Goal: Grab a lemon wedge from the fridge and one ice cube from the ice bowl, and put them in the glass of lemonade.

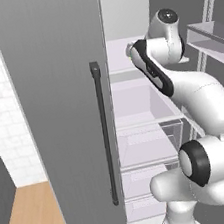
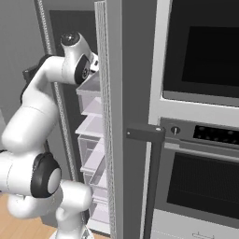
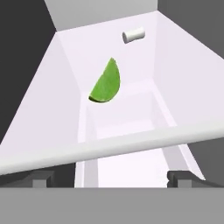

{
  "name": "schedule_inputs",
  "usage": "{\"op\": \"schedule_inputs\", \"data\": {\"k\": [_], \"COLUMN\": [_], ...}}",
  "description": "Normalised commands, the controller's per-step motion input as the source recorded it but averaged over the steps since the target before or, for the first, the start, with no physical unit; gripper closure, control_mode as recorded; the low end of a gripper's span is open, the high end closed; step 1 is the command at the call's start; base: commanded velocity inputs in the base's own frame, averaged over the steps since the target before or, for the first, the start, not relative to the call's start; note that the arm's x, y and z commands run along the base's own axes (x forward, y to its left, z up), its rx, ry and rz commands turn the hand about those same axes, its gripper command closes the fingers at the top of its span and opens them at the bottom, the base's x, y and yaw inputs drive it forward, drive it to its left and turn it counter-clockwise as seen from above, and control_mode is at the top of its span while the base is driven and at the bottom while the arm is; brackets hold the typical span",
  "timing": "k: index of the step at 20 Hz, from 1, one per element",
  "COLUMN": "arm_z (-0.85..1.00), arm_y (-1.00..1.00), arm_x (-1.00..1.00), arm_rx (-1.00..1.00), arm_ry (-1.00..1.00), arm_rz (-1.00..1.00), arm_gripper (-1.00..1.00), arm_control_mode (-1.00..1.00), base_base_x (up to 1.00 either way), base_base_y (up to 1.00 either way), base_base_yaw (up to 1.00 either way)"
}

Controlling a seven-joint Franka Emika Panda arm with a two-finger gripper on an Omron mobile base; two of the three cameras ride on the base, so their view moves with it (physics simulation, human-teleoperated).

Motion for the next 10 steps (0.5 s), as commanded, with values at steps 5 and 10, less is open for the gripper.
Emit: {"op": "schedule_inputs", "data": {"k": [5, 10], "arm_z": [-0.12, -0.18], "arm_y": [-0.08, -0.04], "arm_x": [0.49, 0.52], "arm_rx": [0.0, 0.0], "arm_ry": [0.02, 0.02], "arm_rz": [0.0, 0.0], "arm_gripper": [-1.0, -1.0], "arm_control_mode": [-1.0, -1.0], "base_base_x": [0.0, 0.0], "base_base_y": [0.0, 0.0], "base_base_yaw": [0.0, 0.0]}}
